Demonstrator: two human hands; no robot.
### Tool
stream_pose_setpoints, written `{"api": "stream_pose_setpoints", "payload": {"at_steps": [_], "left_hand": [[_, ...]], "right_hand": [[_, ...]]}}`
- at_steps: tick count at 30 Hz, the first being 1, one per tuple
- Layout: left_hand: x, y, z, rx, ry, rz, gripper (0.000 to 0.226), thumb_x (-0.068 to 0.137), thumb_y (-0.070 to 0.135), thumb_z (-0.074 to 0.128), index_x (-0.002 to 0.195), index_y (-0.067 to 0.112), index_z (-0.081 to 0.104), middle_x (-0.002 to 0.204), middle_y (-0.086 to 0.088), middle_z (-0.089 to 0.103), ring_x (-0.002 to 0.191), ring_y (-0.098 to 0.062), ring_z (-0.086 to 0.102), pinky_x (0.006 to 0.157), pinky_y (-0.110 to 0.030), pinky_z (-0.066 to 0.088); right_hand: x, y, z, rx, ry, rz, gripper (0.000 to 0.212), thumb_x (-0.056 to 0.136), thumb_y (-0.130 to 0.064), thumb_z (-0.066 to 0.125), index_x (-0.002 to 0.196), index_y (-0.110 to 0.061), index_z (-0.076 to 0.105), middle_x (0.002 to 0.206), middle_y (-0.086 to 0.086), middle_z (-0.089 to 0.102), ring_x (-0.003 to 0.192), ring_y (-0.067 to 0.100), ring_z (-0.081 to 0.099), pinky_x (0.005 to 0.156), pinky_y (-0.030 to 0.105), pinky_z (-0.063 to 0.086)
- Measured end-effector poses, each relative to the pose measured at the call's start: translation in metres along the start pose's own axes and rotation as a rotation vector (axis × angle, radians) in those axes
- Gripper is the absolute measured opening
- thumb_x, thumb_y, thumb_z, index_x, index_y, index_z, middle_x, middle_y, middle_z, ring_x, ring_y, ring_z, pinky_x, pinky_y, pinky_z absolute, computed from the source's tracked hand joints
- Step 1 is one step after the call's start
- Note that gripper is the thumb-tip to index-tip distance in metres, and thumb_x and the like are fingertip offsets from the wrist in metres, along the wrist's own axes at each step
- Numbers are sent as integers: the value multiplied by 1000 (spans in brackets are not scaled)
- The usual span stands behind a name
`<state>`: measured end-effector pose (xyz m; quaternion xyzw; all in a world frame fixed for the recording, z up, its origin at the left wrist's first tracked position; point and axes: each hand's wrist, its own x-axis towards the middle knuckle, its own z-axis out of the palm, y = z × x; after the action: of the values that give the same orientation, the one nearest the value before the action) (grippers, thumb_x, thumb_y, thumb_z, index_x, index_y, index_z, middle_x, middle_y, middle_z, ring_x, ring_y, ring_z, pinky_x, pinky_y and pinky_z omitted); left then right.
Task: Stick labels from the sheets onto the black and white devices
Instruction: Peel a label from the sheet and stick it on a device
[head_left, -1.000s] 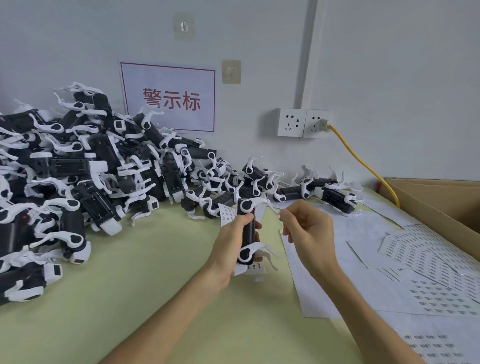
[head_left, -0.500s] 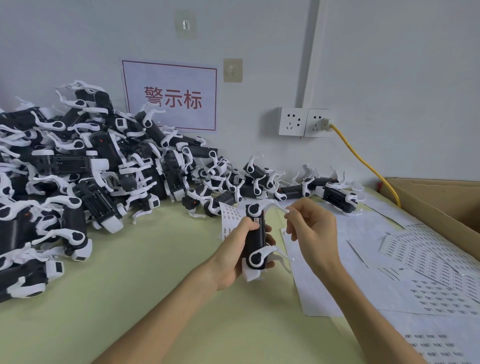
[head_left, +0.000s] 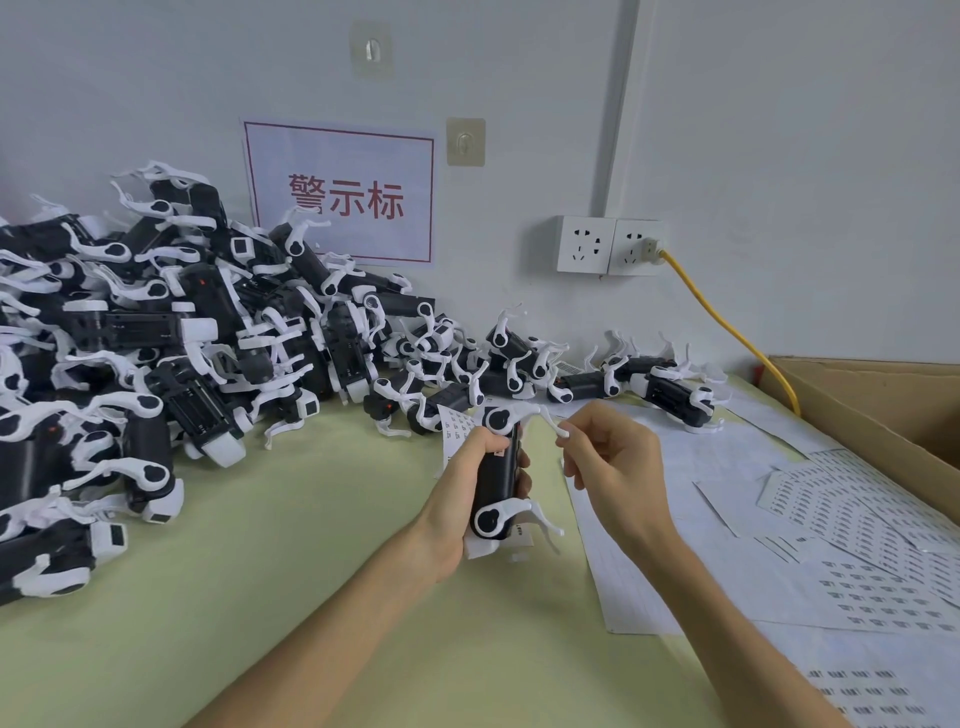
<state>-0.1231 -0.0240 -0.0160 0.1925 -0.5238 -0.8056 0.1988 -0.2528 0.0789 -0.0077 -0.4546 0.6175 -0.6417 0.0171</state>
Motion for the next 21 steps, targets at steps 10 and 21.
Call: {"api": "stream_pose_setpoints", "payload": {"at_steps": [10,21], "left_hand": [[-1,1,2,23,51,2,29,78,38,57,87,11,60,72,-7,58,61,-19,52,59,-29,46],[-3,-1,2,-30,-24,-5,33,65,26,56,92,9,62,79,-10,59,65,-21,53,63,-33,44]], "right_hand": [[0,-2,0,-22,17,34,28,96,-7,63,69,-9,60,55,13,57,50,13,49,55,37,42],[2,-1,-1,71,44,74,36,95,-28,45,63,-18,58,58,14,57,54,17,48,50,24,39]]}}
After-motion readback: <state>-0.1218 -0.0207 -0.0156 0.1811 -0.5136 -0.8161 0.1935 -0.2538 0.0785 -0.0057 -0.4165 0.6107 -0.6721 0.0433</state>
